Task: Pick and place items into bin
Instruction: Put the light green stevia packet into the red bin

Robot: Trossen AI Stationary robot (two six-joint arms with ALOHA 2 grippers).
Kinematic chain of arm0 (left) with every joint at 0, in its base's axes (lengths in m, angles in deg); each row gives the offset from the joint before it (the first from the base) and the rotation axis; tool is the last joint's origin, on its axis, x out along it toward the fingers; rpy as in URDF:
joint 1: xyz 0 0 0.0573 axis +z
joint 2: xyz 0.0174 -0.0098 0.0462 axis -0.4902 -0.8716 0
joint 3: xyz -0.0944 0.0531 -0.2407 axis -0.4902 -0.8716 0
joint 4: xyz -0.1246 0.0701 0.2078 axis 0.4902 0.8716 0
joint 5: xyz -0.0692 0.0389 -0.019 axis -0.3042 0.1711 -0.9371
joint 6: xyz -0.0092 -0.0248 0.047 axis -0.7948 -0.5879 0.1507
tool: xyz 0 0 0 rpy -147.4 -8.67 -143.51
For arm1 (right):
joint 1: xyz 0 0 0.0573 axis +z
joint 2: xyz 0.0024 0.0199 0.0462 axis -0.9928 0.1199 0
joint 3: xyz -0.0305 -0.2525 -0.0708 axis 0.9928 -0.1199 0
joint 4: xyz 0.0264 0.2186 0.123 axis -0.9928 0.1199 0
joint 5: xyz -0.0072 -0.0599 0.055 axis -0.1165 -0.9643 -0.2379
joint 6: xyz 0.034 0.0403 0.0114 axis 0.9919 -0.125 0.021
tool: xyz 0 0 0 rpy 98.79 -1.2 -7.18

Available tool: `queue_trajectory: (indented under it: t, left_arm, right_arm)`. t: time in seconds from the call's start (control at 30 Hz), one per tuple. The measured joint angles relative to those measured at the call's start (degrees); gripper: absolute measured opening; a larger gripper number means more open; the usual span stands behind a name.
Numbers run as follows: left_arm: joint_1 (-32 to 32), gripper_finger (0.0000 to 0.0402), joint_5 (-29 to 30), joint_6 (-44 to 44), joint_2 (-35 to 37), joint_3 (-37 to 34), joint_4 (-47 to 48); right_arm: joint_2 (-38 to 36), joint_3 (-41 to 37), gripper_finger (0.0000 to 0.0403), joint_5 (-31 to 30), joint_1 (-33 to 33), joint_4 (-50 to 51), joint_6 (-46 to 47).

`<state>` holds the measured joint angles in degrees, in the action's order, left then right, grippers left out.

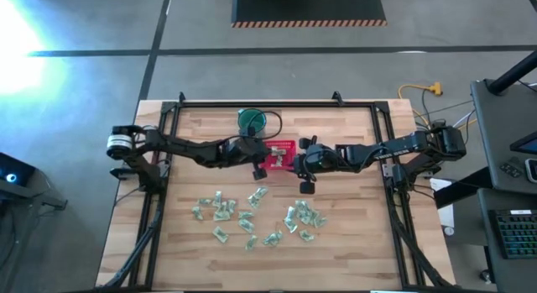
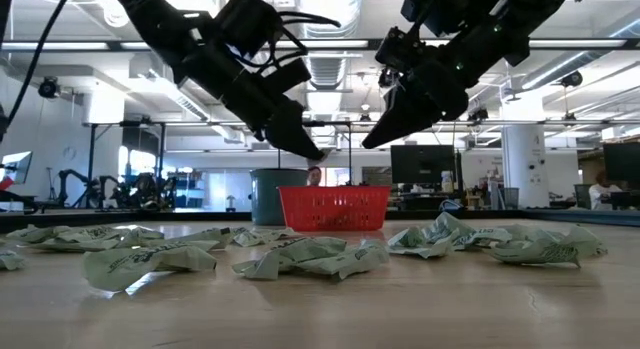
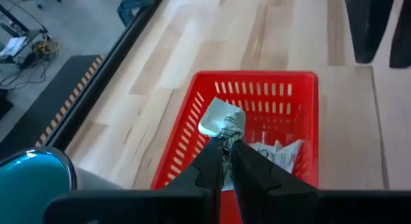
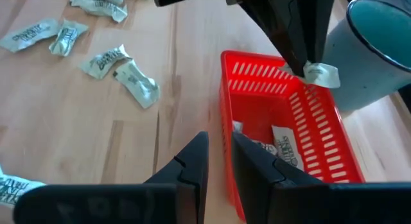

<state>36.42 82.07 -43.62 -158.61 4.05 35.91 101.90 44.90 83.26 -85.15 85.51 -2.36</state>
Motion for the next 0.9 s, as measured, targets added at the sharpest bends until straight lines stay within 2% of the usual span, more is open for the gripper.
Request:
queue_trajectory:
  t: [0.1, 0.37, 0.47, 0.73, 0.9]
  left_arm:
    - [-0.1, 0.0026, 0.0, 1.8, 0.5, 0.0, 0.3]
    - [0.0, 0.0108, 0.0, 1.9, 0.9, 0.0, 0.2]
    - [-0.1, 0.0128, 0.0, 1.8, 1.0, 0.0, 0.6]
    - [-1.7, 0.0138, 0.1, -2.6, 1.1, -0.1, 4.5]
    - [-2.3, 0.0138, -0.1, -2.3, 2.0, -0.1, 4.6]
  right_arm:
    - [0.0, 0.0, 0.0057, 0.0, 0.1, 0.4, 1.5]
    - [0.0, 0.0, 0.0057, 0.2, 1.1, 7.0, 6.3]
    - [0.0, 0.0, 0.0057, 3.1, 2.3, 10.6, 9.0]
    - [-0.1, 0.0, 0.0057, 12.7, 7.3, 25.0, 18.1]
    - [-0.1, 0.0, 0.0057, 17.3, 10.0, 28.4, 23.6]
